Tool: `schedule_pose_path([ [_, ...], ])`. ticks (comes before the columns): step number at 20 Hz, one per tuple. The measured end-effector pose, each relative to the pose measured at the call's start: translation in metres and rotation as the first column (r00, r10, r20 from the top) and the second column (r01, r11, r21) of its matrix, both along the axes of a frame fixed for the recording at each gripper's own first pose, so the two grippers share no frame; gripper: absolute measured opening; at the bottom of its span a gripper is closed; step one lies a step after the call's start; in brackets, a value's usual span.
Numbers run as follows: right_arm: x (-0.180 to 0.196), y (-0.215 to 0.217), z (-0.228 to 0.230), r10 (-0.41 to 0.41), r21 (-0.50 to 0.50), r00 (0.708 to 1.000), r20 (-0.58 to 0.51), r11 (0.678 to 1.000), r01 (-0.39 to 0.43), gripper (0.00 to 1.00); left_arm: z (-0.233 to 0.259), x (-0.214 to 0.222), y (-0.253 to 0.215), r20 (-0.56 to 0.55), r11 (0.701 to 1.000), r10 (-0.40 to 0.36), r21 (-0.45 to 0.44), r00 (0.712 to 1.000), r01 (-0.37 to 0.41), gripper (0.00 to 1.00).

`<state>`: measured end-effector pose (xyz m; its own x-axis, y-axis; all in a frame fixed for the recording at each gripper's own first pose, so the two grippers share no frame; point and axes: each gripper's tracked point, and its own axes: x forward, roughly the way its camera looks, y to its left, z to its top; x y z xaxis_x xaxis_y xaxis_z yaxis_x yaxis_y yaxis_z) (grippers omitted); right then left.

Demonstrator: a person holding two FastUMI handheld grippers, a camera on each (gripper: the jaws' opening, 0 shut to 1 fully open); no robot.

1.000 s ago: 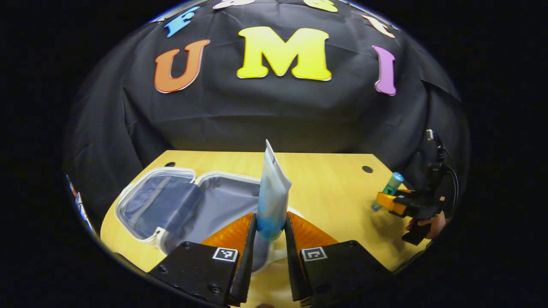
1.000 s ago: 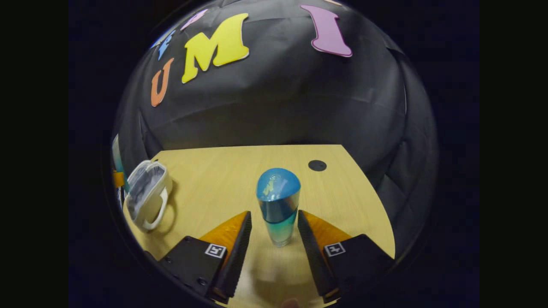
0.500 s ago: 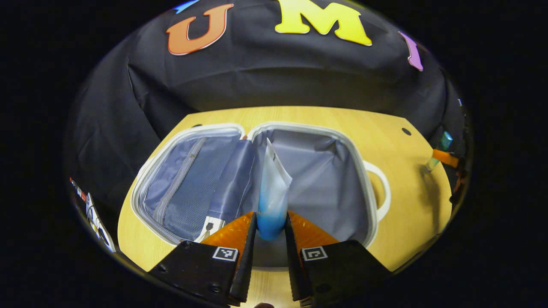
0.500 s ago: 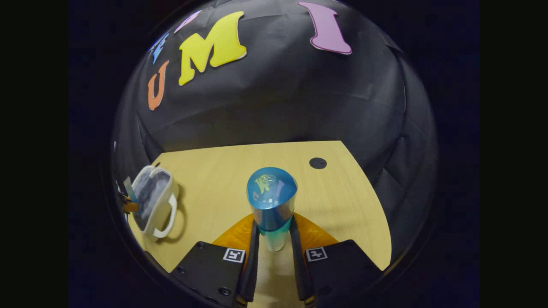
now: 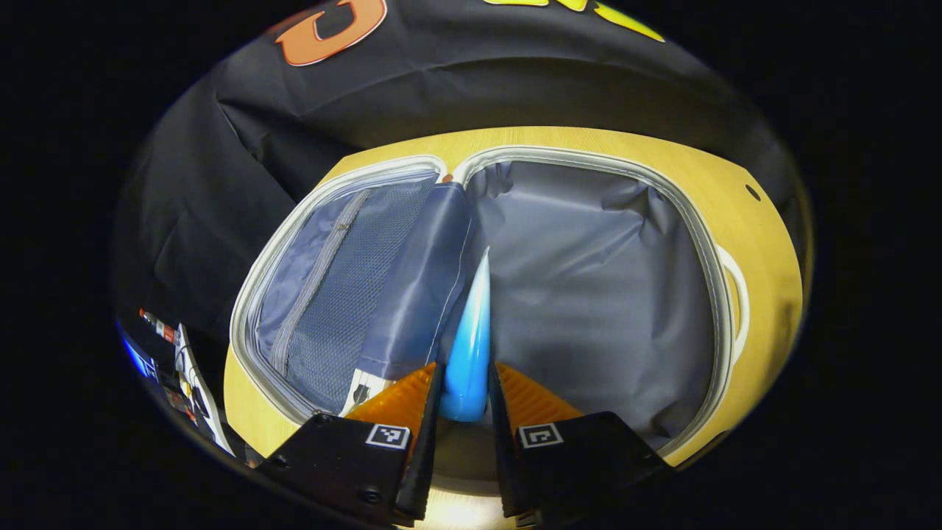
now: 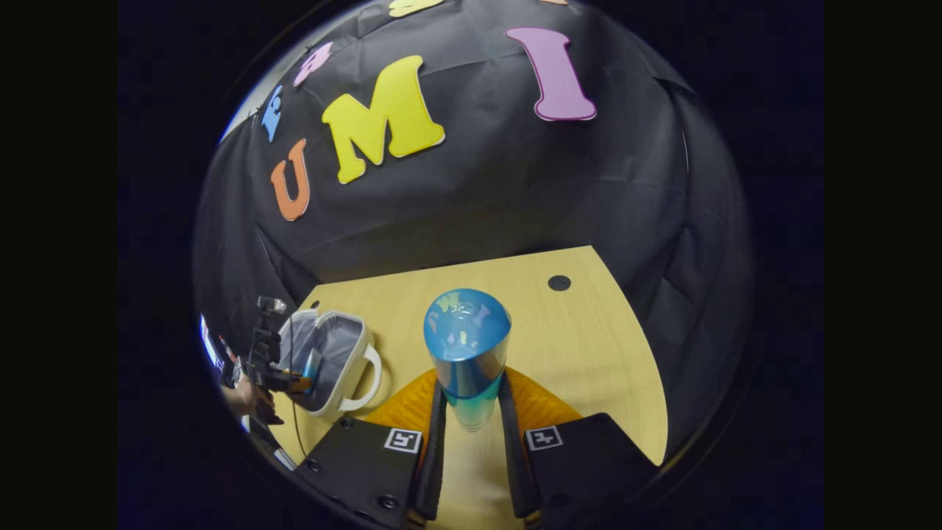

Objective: First open the suitcase, pack the skin care products into it, and then close the suitcase.

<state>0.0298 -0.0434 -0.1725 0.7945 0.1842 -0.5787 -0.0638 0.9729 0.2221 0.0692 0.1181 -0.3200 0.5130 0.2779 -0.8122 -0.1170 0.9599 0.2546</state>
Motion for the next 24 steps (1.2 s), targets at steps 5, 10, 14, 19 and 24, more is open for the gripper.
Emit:
schedule_pose_path([
  [5, -0.020, 0.017, 0.012, 0.064, -0.032, 0.998, 0.004, 0.997, -0.063, 0.35, -0.005, 0.011, -0.010, 0.002, 0.999, -0.041, 0.013, 0.999, 0.041, 0.40],
  [10, -0.033, 0.066, 0.015, 0.181, -0.058, 0.983, -0.012, 0.982, -0.181, 0.35, -0.007, 0.010, -0.028, 0.017, 0.996, -0.075, -0.055, 0.997, 0.076, 0.55],
  [14, -0.026, 0.136, 0.014, 0.299, -0.050, 0.954, -0.023, 0.953, -0.300, 0.34, 0.037, -0.002, -0.032, 0.132, 0.990, -0.087, -0.102, 0.987, 0.101, 0.85],
  [19, 0.000, 0.290, -0.030, 0.422, 0.108, 0.899, -0.114, 0.905, -0.411, 0.35, 0.120, -0.059, 0.036, 0.373, 0.995, 0.005, -0.092, 0.928, 0.031, 0.97],
  [24, 0.003, 0.369, -0.119, 0.385, 0.159, 0.858, -0.340, 0.923, -0.351, 0.35, 0.128, -0.123, 0.089, 0.361, 0.986, 0.134, -0.146, 0.923, -0.086, 0.98],
])
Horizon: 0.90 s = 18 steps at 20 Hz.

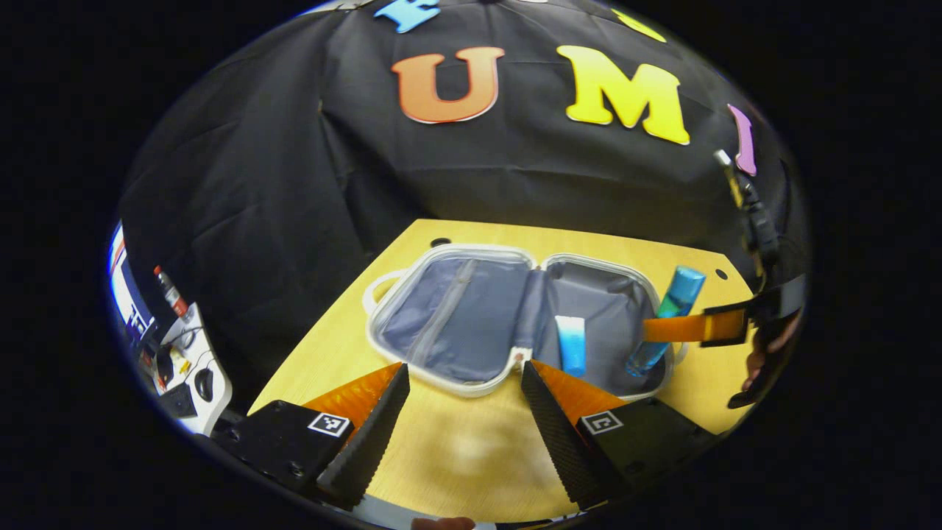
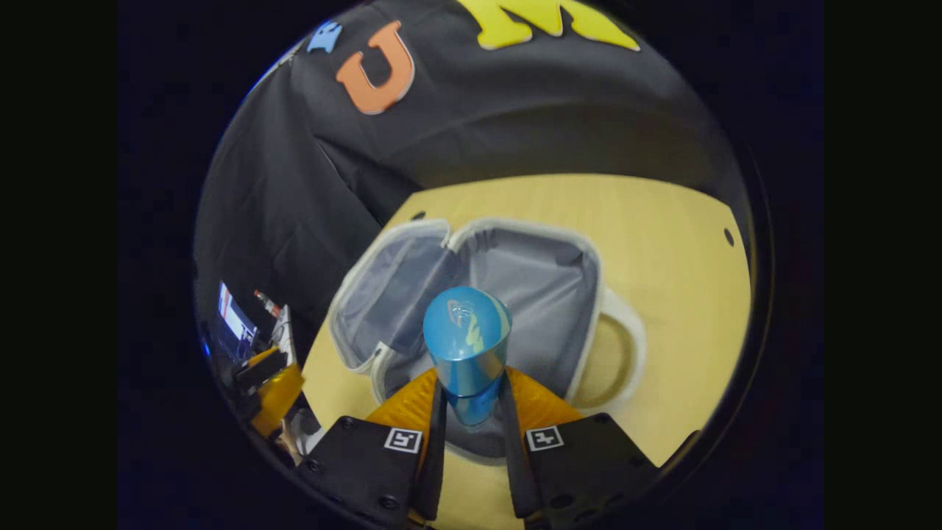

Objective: First open the suitcase, pack the skin care products into it, and then close the suitcase.

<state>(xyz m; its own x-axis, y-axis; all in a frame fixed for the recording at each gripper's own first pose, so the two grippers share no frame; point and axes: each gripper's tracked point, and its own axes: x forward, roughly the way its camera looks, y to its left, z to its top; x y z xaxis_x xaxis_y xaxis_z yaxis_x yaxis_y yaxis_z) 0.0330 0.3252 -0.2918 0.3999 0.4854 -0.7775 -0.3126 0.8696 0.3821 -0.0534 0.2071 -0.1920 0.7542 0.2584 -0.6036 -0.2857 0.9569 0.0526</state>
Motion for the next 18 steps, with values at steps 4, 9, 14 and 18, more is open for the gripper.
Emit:
schedule_pose_path([
  [4, 0.008, 0.013, -0.026, -0.053, -0.030, 0.997, -0.057, 0.998, 0.052, 0.35, -0.001, -0.026, 0.014, 0.008, 0.998, 0.039, -0.046, 0.999, -0.039, 0.98],
  [9, 0.026, 0.010, -0.031, -0.109, -0.067, 0.993, -0.041, 0.992, 0.106, 0.32, -0.003, -0.031, 0.013, 0.019, 0.997, 0.021, -0.068, 1.000, -0.019, 0.98],
  [14, 0.045, 0.006, -0.046, -0.192, -0.130, 0.978, -0.079, 0.975, 0.181, 0.36, 0.000, -0.031, 0.016, 0.039, 0.995, 0.029, -0.099, 0.999, -0.025, 0.98],
  [18, 0.050, 0.010, -0.058, -0.209, -0.203, 0.974, -0.082, 0.961, 0.189, 0.36, -0.001, -0.028, 0.031, 0.038, 0.994, 0.040, -0.106, 0.998, -0.036, 0.98],
])
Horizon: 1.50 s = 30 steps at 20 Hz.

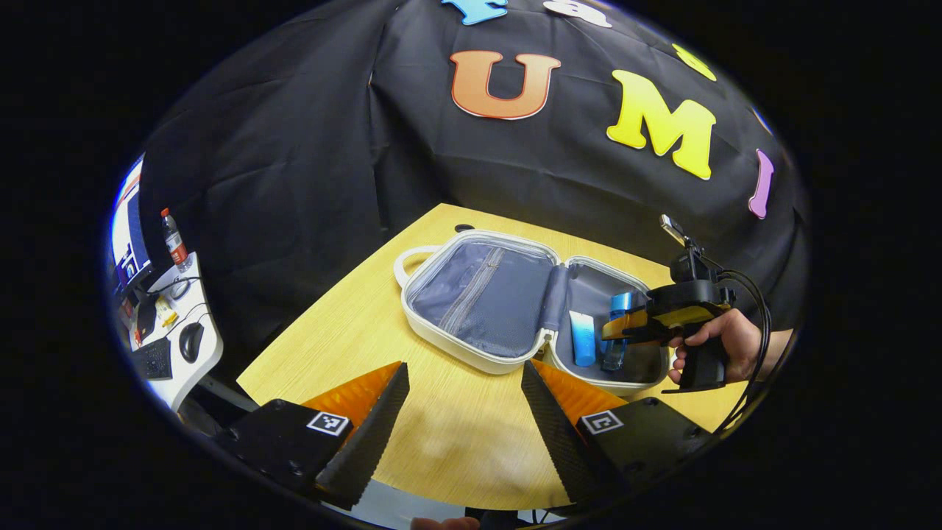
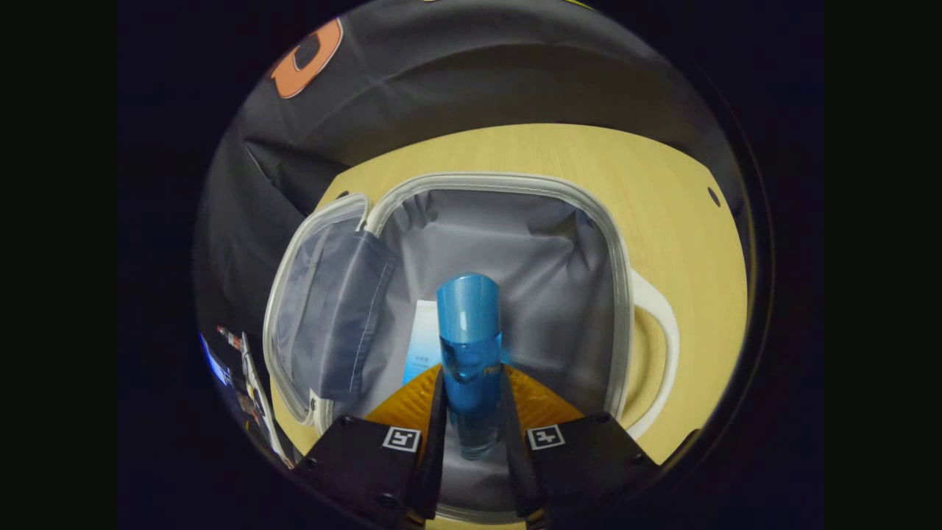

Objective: First open the suitcase, pack the skin care products into it, and then close the suitcase.

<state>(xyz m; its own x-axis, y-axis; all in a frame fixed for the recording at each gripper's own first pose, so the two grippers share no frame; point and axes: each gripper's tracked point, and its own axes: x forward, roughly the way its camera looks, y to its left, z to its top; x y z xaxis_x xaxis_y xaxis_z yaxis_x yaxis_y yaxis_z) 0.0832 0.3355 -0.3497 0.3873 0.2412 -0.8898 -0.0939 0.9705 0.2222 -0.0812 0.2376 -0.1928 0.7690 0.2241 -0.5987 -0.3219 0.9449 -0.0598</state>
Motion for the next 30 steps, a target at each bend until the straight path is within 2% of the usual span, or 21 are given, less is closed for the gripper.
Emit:
schedule_pose_path([
  [4, -0.005, -0.004, -0.014, -0.014, -0.079, 0.999, -0.048, 0.997, 0.011, 0.37, 0.006, 0.005, 0.004, 0.011, 1.000, -0.010, -0.017, 1.000, 0.010, 0.98],
  [13, -0.006, -0.007, 0.001, 0.049, -0.140, 0.999, 0.009, 0.989, -0.047, 0.43, 0.006, 0.018, 0.010, 0.019, 0.997, -0.054, -0.055, 0.998, 0.055, 0.98],
  [15, -0.016, -0.012, 0.018, 0.078, -0.125, 0.996, 0.041, 0.990, -0.073, 0.52, 0.007, 0.025, 0.017, 0.033, 0.997, -0.053, -0.057, 0.998, 0.054, 0.98],
  [16, -0.022, -0.016, 0.024, 0.098, -0.120, 0.994, 0.057, 0.989, -0.091, 0.65, 0.008, 0.027, 0.020, 0.042, 0.997, -0.052, -0.053, 0.998, 0.054, 0.98],
  [18, -0.038, -0.020, 0.040, 0.154, -0.111, 0.983, 0.095, 0.983, -0.143, 0.72, 0.010, 0.033, 0.031, 0.059, 0.998, -0.056, -0.031, 0.997, 0.058, 0.98],
  [19, -0.043, -0.023, 0.050, 0.186, -0.121, 0.974, 0.130, 0.978, -0.171, 0.77, 0.012, 0.039, 0.038, 0.070, 0.998, -0.057, -0.014, 0.996, 0.058, 0.98],
  [21, -0.053, -0.030, 0.078, 0.264, -0.144, 0.940, 0.215, 0.961, -0.237, 0.77, 0.014, 0.051, 0.054, 0.085, 0.998, -0.065, 0.016, 0.994, 0.063, 0.98],
  [23, -0.061, -0.044, 0.111, 0.342, -0.195, 0.887, 0.312, 0.936, -0.292, 0.81, 0.016, 0.065, 0.083, 0.099, 0.999, -0.039, 0.035, 0.994, 0.036, 0.98],
  [24, -0.064, -0.051, 0.125, 0.361, -0.214, 0.866, 0.347, 0.929, -0.302, 0.79, 0.015, 0.075, 0.095, 0.113, 0.999, -0.025, 0.023, 0.993, 0.023, 0.98],
  [25, -0.067, -0.062, 0.141, 0.373, -0.234, 0.845, 0.384, 0.924, -0.301, 0.81, 0.012, 0.088, 0.113, 0.129, 1.000, -0.002, -0.006, 0.992, 0.002, 0.98],
  [28, -0.077, -0.088, 0.171, 0.381, -0.264, 0.814, 0.438, 0.920, -0.289, 0.81, 0.001, 0.120, 0.160, 0.138, 0.998, 0.028, -0.061, 0.990, -0.020, 0.98],
  [30, -0.083, -0.108, 0.185, 0.368, -0.273, 0.811, 0.455, 0.924, -0.266, 0.81, -0.013, 0.142, 0.179, 0.126, 0.996, 0.016, -0.085, 0.992, -0.006, 0.98],
])
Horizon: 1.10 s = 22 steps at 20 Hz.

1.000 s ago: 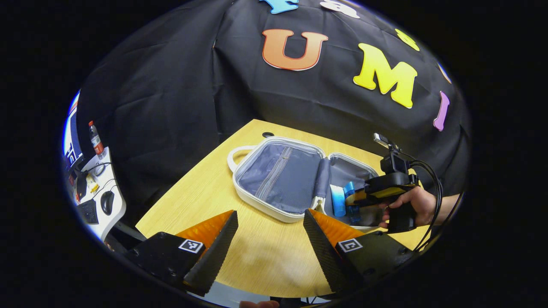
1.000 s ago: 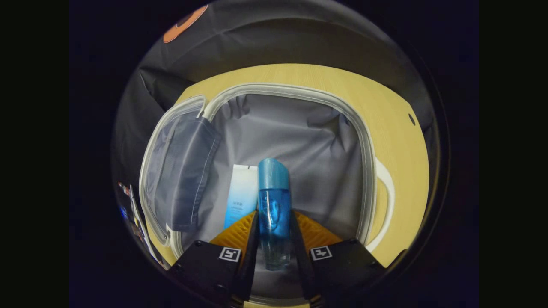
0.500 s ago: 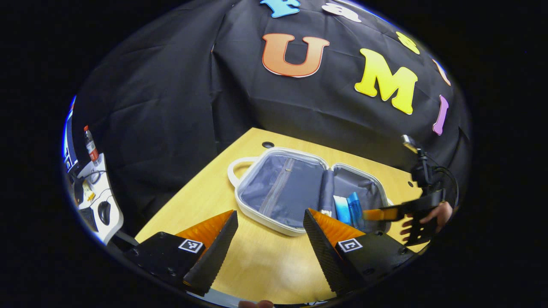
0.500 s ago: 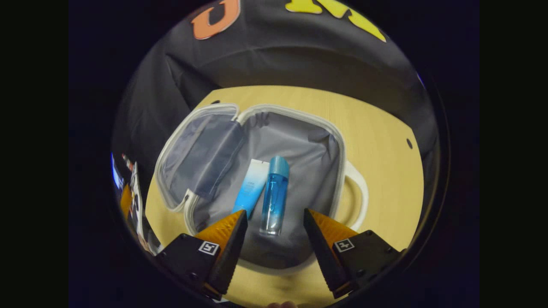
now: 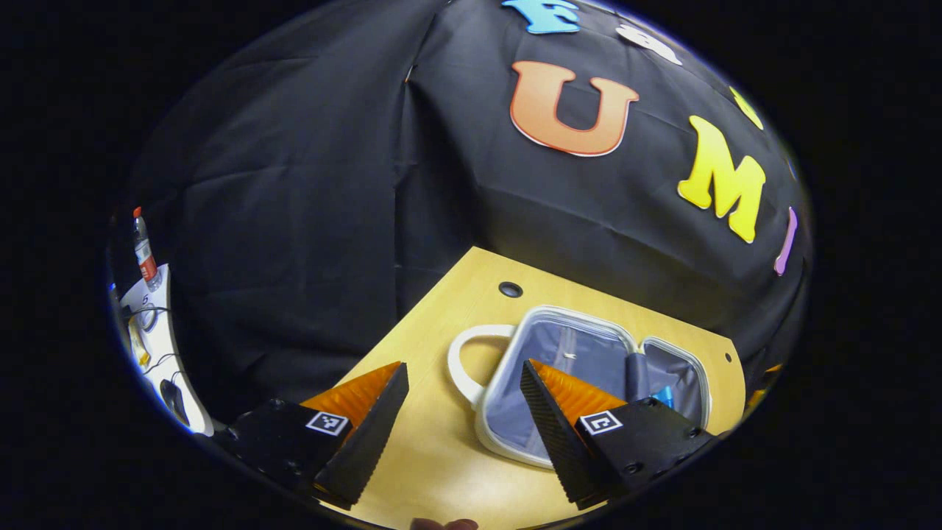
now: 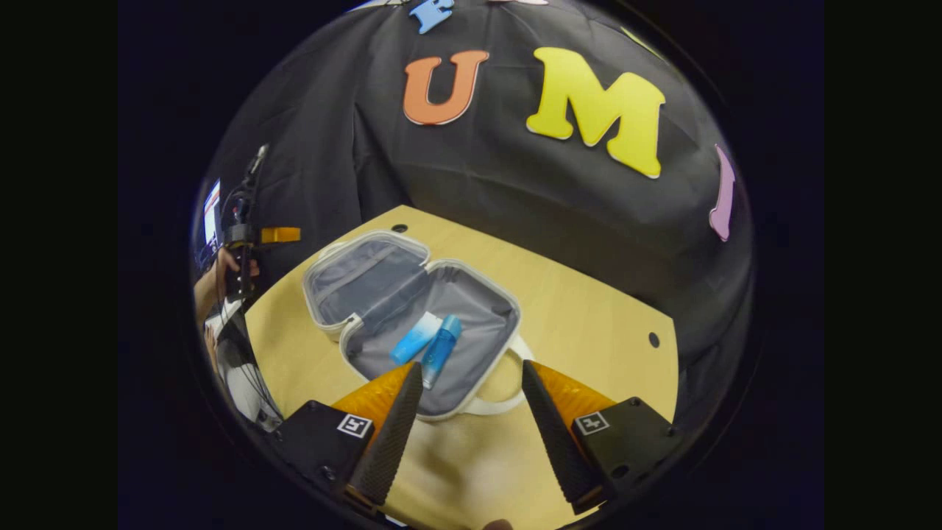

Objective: First open the suitcase, pack the skin care products into it, and then close the suitcase.

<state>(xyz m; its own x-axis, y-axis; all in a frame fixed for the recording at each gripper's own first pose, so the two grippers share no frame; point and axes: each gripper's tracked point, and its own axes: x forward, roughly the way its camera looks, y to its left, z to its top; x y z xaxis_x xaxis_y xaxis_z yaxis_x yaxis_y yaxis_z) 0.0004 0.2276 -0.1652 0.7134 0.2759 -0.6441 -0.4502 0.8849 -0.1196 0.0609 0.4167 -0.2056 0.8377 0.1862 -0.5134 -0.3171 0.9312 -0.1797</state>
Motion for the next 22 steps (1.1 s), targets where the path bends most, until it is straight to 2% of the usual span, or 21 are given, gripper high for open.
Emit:
schedule_pose_path([
  [4, -0.006, -0.032, 0.015, -0.093, 0.020, 0.996, 0.009, 0.996, 0.092, 0.80, -0.036, 0.036, 0.017, -0.030, 0.997, -0.031, -0.076, 0.999, 0.029, 0.99],
  [8, -0.011, -0.054, 0.008, -0.173, 0.032, 0.985, -0.026, 0.984, 0.174, 0.81, -0.072, 0.057, 0.027, -0.083, 0.984, -0.003, -0.179, 0.997, -0.012, 0.98],
  [10, -0.013, -0.062, 0.000, -0.210, 0.035, 0.976, -0.054, 0.977, 0.212, 0.80, -0.086, 0.063, 0.024, -0.108, 0.974, -0.013, -0.228, 0.994, -0.012, 0.98],
  [14, -0.017, -0.074, -0.009, -0.257, 0.018, 0.964, -0.071, 0.966, 0.259, 0.81, -0.111, 0.076, 0.024, -0.166, 0.970, -0.026, -0.242, 0.986, -0.015, 0.91],
  [16, -0.018, -0.075, -0.011, -0.274, 0.022, 0.958, -0.080, 0.961, 0.277, 0.81, -0.117, 0.081, 0.024, -0.183, 0.968, -0.017, -0.249, 0.983, -0.029, 0.83],
  [17, -0.018, -0.076, -0.011, -0.277, 0.021, 0.958, -0.078, 0.960, 0.280, 0.80, -0.119, 0.083, 0.022, -0.188, 0.965, -0.020, -0.259, 0.982, -0.030, 0.65],
  [18, -0.017, -0.077, -0.011, -0.281, 0.018, 0.957, -0.077, 0.959, 0.283, 0.81, -0.122, 0.085, 0.020, -0.195, 0.963, -0.025, -0.268, 0.980, -0.029, 0.72],
  [19, -0.018, -0.077, -0.010, -0.283, 0.018, 0.956, -0.075, 0.958, 0.285, 0.81, -0.124, 0.086, 0.018, -0.205, 0.961, -0.028, -0.275, 0.978, -0.030, 0.66],
  [20, -0.018, -0.078, -0.009, -0.285, 0.017, 0.956, -0.072, 0.958, 0.286, 0.81, -0.128, 0.087, 0.014, -0.213, 0.959, -0.036, -0.281, 0.976, -0.025, 0.67],
  [21, -0.019, -0.078, -0.008, -0.286, 0.019, 0.956, -0.069, 0.958, 0.288, 0.81, -0.129, 0.088, 0.010, -0.221, 0.958, -0.049, -0.287, 0.974, -0.017, 0.41],
  [22, -0.019, -0.080, -0.009, -0.288, 0.019, 0.955, -0.067, 0.957, 0.290, 0.80, -0.129, 0.090, 0.007, -0.225, 0.957, -0.063, -0.288, 0.972, -0.004, 0.44],
])
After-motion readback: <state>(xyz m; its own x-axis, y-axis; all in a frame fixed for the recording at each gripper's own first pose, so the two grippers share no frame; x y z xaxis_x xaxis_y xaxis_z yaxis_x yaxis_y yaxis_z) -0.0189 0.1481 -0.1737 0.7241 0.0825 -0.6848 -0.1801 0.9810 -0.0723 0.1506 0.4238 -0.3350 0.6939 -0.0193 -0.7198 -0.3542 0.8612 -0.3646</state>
